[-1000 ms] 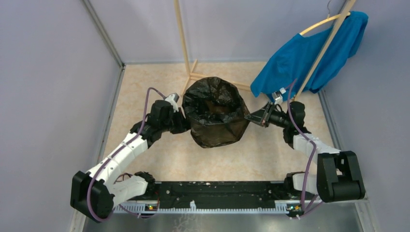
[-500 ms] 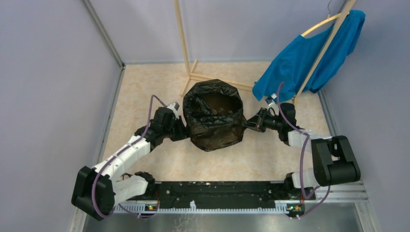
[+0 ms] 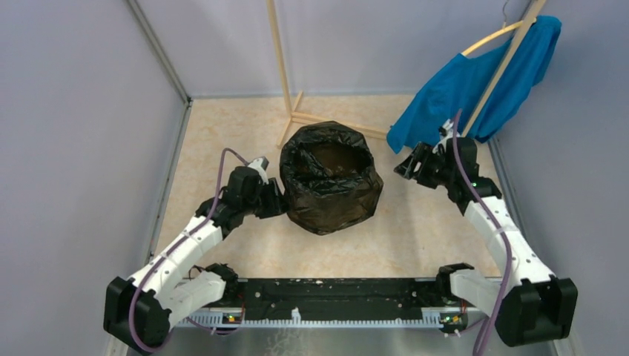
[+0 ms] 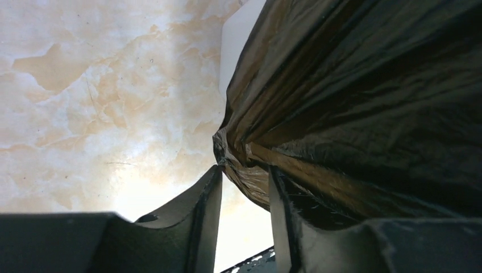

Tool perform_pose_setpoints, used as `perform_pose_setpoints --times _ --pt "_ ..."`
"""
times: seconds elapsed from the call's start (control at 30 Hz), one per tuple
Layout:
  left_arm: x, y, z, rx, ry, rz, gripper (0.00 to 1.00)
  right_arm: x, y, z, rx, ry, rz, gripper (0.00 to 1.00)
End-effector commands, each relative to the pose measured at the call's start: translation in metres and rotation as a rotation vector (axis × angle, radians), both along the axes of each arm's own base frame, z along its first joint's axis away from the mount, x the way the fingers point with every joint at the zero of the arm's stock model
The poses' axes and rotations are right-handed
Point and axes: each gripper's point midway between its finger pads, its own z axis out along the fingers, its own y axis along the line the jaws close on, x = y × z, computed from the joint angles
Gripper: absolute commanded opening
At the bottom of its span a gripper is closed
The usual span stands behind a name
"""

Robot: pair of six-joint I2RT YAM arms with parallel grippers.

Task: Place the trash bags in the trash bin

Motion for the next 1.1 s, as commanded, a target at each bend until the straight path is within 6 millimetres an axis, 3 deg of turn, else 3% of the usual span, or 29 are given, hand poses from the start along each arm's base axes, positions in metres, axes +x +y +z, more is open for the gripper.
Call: perform_pose_setpoints --times 0.0,0.1,0.2,0.3,0.4,0.5,0.6,0.73,0.93,1.07 --pt "-0.002 0.003 0.023 -0.005 -0.04 -0.002 0.46 -0.009 -0.031 0.049 -0.177 -0.07 -0.07 0.63" --pt "-0.009 0.007 0.036 -0.012 -0.071 -0.002 0.58 -0.012 -0.009 0.1 -0.193 -0.193 0.036 0.66" --pt "-0.014 0.013 0.05 -0.012 -0.115 0.0 0.63 -0.023 0.037 0.156 -0.189 -0.328 0.203 0.66" --pt "-0.017 0.017 0.063 -0.013 -0.144 0.007 0.68 -0.041 0.087 0.184 -0.156 -0.389 0.374 0.63" --pt "-0.019 0.018 0.074 -0.018 -0.172 0.002 0.7 -0.057 0.137 0.191 -0.151 -0.4 0.534 0.55" --pt "-0.019 0.02 0.082 -0.017 -0.19 0.005 0.73 -0.066 0.176 0.177 -0.203 -0.384 0.618 0.52" --pt "-0.023 0.024 0.087 -0.009 -0.203 0.007 0.74 -0.067 0.195 0.15 -0.268 -0.31 0.653 0.43" --pt "-0.025 0.034 0.091 0.021 -0.234 0.032 0.75 -0.059 0.205 0.103 -0.393 -0.208 0.651 0.35" --pt "-0.026 0.04 0.098 0.036 -0.274 0.043 0.78 -0.044 0.211 0.04 -0.539 -0.124 0.614 0.34" --pt "-0.026 0.041 0.099 0.044 -0.279 0.041 0.78 -0.036 0.219 0.019 -0.564 -0.093 0.594 0.34"
